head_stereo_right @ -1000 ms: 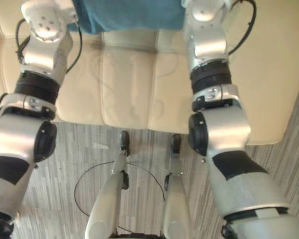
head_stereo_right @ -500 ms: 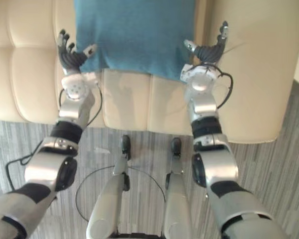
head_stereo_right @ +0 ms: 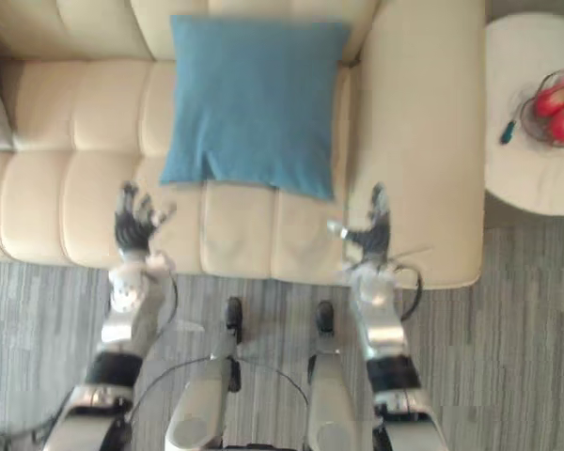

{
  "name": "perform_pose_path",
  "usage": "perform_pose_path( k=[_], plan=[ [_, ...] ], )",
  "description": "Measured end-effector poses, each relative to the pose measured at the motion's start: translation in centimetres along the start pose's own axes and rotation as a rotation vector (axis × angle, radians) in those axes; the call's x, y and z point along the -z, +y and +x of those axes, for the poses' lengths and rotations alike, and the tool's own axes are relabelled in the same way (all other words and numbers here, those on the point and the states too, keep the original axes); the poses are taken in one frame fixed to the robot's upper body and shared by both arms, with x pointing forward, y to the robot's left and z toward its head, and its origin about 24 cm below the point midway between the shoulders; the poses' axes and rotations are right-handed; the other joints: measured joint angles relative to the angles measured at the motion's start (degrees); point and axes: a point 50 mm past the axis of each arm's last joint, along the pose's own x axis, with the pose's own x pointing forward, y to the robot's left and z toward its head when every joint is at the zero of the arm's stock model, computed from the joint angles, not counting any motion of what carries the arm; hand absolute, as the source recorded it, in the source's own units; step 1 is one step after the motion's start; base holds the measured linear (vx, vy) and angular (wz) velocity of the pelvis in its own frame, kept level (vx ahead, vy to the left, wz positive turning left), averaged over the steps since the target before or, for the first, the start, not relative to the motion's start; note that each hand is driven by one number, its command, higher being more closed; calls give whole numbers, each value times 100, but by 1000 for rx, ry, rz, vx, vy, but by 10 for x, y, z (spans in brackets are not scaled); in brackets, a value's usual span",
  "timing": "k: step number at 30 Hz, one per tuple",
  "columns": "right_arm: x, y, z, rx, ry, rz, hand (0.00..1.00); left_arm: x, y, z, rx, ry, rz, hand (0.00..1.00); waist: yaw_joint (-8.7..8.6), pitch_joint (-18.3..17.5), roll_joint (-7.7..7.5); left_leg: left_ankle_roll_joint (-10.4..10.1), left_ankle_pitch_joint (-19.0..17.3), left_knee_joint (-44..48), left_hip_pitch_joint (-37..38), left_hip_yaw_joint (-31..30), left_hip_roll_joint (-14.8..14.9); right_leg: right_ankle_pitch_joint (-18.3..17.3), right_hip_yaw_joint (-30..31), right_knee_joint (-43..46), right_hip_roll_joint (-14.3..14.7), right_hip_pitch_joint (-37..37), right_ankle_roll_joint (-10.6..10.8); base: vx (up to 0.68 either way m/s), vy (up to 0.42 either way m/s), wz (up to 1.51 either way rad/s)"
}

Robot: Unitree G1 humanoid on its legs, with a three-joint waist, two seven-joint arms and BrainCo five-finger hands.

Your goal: Pick up cushions and gather them together orderly.

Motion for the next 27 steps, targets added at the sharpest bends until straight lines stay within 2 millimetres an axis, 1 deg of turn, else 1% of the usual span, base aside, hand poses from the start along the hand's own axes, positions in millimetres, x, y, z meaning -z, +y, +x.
perform_pose_path(
  k=[1, 2, 4, 5, 6, 7, 8, 10, 11, 13, 16, 19, 22, 23, 25, 27],
  plan=[
    [13, 1, -7, -8, 48, -2, 0, 15, 5, -7, -10, 57, 18, 0, -5, -106, -29, -4, -34, 1, 69, 22, 9, -1, 0, -37, 6, 75, -2, 140, -37, -10],
    [34, 1, -19, -14, 128, -4, 0, 38, 13, -20, -25, 151, 45, 0, -7, -279, -61, 0, -97, 22, 168, 44, 15, -2, -2, -105, 12, 210, -2, 99, -22, -7],
    [71, -3, -42, -12, 280, -22, 0, 78, 28, -44, -69, 331, 75, 0, -39, -568, -137, -1, -242, 118, 361, 122, 18, -7, 27, -205, 10, 458, -2, 128, -24, -13],
    [87, -5, -53, -4, 354, -34, 0, 99, 38, -59, -96, 432, 101, 0, -38, -716, -155, -6, -319, 148, 513, 150, 18, -29, 49, -258, 4, 642, -7, 88, -13, -15],
    [94, -6, -59, 2, 383, -38, 0, 105, 41, -65, -104, 466, 112, 0, -43, -756, -161, -6, -340, 157, 577, 176, 18, -38, 50, -275, 0, 710, -9, 68, -6, -15],
    [114, -11, -75, 19, 477, -55, 0, 123, 51, -82, -123, 564, 147, 0, -49, -950, -190, -6, -444, 183, 729, 260, 30, -92, 72, -278, 1, 843, -25, 49, -2, -10],
    [119, -12, -79, 24, 502, -61, 0, 127, 54, -87, -130, 587, 157, 0, -49, -987, -192, -19, -457, 189, 769, 263, 31, -105, 78, -276, 3, 881, -28, 38, -1, -9],
    [137, -19, -97, 48, 602, -66, 0, 142, 64, -105, -167, 684, 179, 0, -50, -1148, -200, 8, -538, 184, 977, 279, 33, -187, 78, -273, 1, 1084, -42, 16, -2, -1],
    [145, -23, -106, 64, 647, -65, 0, 146, 67, -111, -186, 717, 177, 0, -52, -1230, -205, -14, -569, 179, 1032, 290, 33, -221, 78, -273, 0, 1112, -83, 0, 0, 0],
    [162, -32, -124, 116, 753, -44, 0, 157, 76, -129, -227, 799, 178, 0, -54, -1439, -212, -41, -603, 112, 1192, 339, 34, -293, 80, -271, -1, 1190, -69, 8, 5, -5],
    [176, -42, -146, 183, 859, 5, 0, 162, 79, -137, -220, 842, 199, 0, -55, -1575, -200, -45, -605, -24, 1464, 423, 34, -309, 105, -292, 0, 1373, -91, 40, -3, -10],
    [181, -44, -157, 217, 897, 45, 0, 164, 81, -139, -217, 854, 203, 0, -83, -1637, -216, -46, -606, -98, 1591, 461, 33, -325, 123, -308, 5, 1448, -112, 27, 4, -8],
    [184, -44, -161, 232, 923, 73, 0, 163, 81, -139, -211, 854, 216, 0, -76, -1663, -254, -78, -645, -103, 1699, 643, 44, -325, 272, -293, 31, 1453, -119, 38, 6, -31],
    [185, -43, -161, 235, 928, 79, 0, 164, 82, -140, -209, 860, 220, 0, -76, -1664, -262, -114, -676, -100, 1801, 813, 53, -318, 428, -269, 59, 1452, -124, 38, 10, -47],
    [184, -40, -158, 228, 922, 84, 0, 164, 82, -140, -210, 861, 222, 0, -67, -1649, -280, -116, -722, -55, 1869, 990, 76, -242, 577, -263, 99, 1443, -104, 35, 8, -60],
    [182, -35, -151, 209, 912, 88, 0, 163, 84, -138, -208, 855, 231, 0, -57, -1594, -329, -141, -894, 180, 1891, 1259, 151, -186, 773, -208, 187, 1384, -150, 22, -5, -83]
  ],
)
